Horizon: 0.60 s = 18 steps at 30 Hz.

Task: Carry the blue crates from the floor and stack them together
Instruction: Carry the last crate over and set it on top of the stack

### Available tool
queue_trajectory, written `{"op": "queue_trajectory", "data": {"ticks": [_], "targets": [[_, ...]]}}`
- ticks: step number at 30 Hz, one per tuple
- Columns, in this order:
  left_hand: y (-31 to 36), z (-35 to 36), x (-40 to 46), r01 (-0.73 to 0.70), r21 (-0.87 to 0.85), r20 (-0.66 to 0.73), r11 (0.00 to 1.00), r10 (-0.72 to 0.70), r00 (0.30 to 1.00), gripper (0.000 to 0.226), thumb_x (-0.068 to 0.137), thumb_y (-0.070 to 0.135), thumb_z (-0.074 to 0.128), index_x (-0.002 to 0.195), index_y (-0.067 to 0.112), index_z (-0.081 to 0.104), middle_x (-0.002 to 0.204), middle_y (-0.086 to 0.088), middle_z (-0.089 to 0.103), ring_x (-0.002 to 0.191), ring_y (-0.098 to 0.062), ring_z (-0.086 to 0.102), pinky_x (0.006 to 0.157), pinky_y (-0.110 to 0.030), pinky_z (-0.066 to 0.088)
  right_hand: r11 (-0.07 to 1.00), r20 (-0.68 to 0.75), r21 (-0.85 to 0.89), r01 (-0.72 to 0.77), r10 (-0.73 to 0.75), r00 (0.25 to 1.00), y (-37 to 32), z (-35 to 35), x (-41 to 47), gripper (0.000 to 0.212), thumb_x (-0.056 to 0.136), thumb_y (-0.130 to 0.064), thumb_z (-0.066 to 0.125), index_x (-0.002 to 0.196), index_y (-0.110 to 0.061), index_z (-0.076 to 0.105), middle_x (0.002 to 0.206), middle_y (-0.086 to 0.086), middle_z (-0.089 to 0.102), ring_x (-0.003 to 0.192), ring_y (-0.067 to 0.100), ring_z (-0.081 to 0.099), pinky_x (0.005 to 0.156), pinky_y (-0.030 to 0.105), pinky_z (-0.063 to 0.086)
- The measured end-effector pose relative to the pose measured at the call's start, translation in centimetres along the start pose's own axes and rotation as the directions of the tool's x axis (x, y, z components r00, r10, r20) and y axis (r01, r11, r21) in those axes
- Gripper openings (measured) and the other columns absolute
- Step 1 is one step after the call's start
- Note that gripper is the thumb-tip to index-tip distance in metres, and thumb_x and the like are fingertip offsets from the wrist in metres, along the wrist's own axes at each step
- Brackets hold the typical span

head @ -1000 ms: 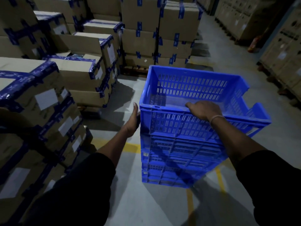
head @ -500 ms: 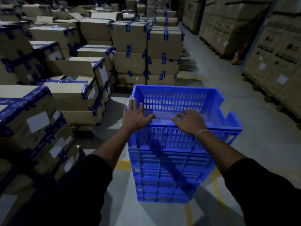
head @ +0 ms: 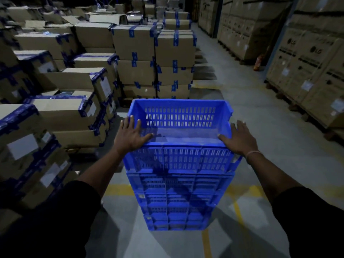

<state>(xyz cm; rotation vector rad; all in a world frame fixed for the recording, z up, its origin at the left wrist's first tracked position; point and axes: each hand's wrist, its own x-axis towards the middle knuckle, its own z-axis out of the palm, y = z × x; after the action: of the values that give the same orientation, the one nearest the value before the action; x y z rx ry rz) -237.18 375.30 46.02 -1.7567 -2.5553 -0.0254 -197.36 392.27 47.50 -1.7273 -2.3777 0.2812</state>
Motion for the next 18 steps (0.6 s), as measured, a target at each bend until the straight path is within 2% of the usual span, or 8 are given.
{"op": "queue_trajectory", "data": {"ticks": [2, 10, 13, 16, 18], "targets": [[0.0, -0.2, 0.1, -0.004, 0.000, 0.011, 1.000, 0.004, 1.000, 0.131, 0.063, 0.098, -0.017, 0.164, 0.017, 0.006, 0.169, -0.022, -0.005, 0.156, -0.037, -0.009, 0.126, -0.052, -0.001, 1.000, -0.002, 0.003, -0.001, 0.001, 1.000, 0.0, 0.0, 0.1, 0.097, 0.084, -0.077, 0.043, 0.157, -0.018, 0.015, 0.165, 0.005, 0.004, 0.152, 0.022, -0.002, 0.119, 0.047, 0.021], [0.4, -0.1, -0.2, 0.021, -0.043, -0.036, 0.999, -0.023, 0.999, 0.117, 0.076, 0.092, -0.004, 0.163, 0.015, 0.010, 0.170, -0.018, -0.001, 0.157, -0.033, -0.005, 0.127, -0.048, 0.004, 1.000, -0.012, 0.007, 0.018, -0.018, 1.000, 0.1, 0.2, 0.3, 0.096, 0.083, -0.078, 0.042, 0.156, -0.020, 0.017, 0.165, 0.006, 0.005, 0.152, 0.023, -0.002, 0.116, 0.047, 0.025], [0.7, -0.3, -0.5, 0.034, -0.063, -0.036, 0.997, -0.036, 0.999, 0.110, 0.081, 0.089, 0.000, 0.163, 0.016, 0.011, 0.170, -0.018, -0.001, 0.157, -0.032, -0.004, 0.127, -0.048, 0.004, 1.000, 0.000, 0.007, 0.009, -0.009, 1.000, 0.0, 0.1, 0.3, 0.097, 0.084, -0.078, 0.042, 0.157, -0.019, 0.016, 0.165, 0.006, 0.003, 0.152, 0.023, -0.004, 0.118, 0.046, 0.023], [0.7, -0.6, -0.7, 0.023, -0.067, -0.003, 0.997, -0.023, 1.000, 0.120, 0.072, 0.093, -0.013, 0.164, 0.018, 0.010, 0.169, -0.020, -0.001, 0.157, -0.034, -0.005, 0.127, -0.049, 0.003, 1.000, 0.030, 0.013, 0.025, -0.025, 0.999, -0.1, 0.0, 0.3, 0.099, 0.084, -0.077, 0.042, 0.157, -0.016, 0.013, 0.165, 0.009, -0.001, 0.152, 0.025, -0.007, 0.121, 0.045, 0.016], [0.9, -1.2, -1.1, 0.045, -0.164, 0.020, 0.985, -0.042, 0.999, 0.125, 0.068, 0.094, -0.009, 0.164, 0.015, 0.004, 0.169, -0.019, -0.006, 0.157, -0.032, -0.008, 0.127, -0.046, -0.001, 1.000, 0.063, -0.004, 0.025, -0.025, 0.998, -0.2, -0.3, 0.1, 0.100, 0.085, -0.077, 0.040, 0.158, -0.015, 0.010, 0.165, 0.011, -0.004, 0.152, 0.027, -0.011, 0.122, 0.046, 0.011]]}}
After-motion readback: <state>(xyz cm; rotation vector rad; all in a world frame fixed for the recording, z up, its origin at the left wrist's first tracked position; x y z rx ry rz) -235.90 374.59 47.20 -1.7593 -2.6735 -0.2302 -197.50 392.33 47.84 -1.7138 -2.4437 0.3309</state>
